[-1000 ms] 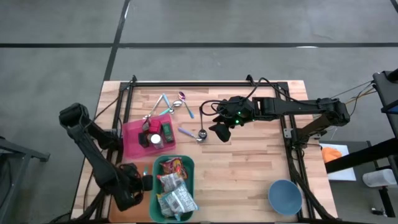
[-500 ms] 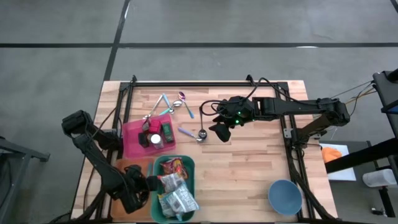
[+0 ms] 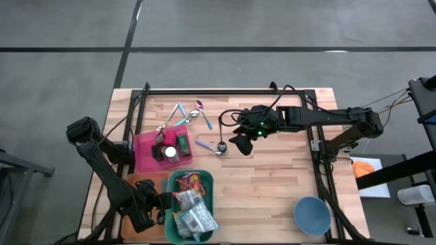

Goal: Pick & Place Food Item
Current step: Put the silver spoon into the orange bin

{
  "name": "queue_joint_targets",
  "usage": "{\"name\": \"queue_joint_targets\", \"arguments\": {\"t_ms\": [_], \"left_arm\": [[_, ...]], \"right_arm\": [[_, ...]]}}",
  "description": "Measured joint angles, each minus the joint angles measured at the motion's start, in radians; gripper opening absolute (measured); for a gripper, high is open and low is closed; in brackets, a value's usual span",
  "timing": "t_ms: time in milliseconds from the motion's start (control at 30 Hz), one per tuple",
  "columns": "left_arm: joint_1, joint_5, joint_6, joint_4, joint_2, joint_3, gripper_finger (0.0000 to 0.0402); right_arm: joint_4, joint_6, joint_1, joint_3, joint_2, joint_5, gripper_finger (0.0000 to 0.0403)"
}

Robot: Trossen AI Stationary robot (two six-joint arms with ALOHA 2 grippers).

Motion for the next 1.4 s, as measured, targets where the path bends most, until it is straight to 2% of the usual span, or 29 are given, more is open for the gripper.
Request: {"name": "queue_joint_targets", "arguments": {"t_ms": [300, 500, 667, 800, 967, 1400], "left_arm": [[0.003, -0.004, -0.001, -0.067, -0.186, -0.002, 0.0175], [0.069, -0.078, 0.077, -0.204, -0.312, 0.017, 0.0175], [0.203, -0.107, 0.233, -0.394, -0.342, 0.1, 0.0175], [0.312, -0.193, 0.389, -0.492, -0.369, 0.152, 0.0175], [0.439, -0.278, 0.537, -0.499, -0.436, 0.16, 0.0176], [0.828, -0.277, 1.051, -0.5, -0.53, 0.161, 0.0176]], "right_arm": [[0.0, 0.0, 0.0, 0.0, 0.0, 0.0, 0.0233], [0.0, 0.0, 0.0, 0.0, 0.0, 0.0, 0.0233], [0.0, 0.0, 0.0, 0.0, 0.0, 0.0, 0.0233], [0.0, 0.0, 0.0, 0.0, 0.0, 0.0, 0.0233], [0.0, 0.0, 0.0, 0.0, 0.0, 0.0, 0.0233], [0.0, 0.0, 0.0, 0.0, 0.0, 0.0, 0.0233]]}}
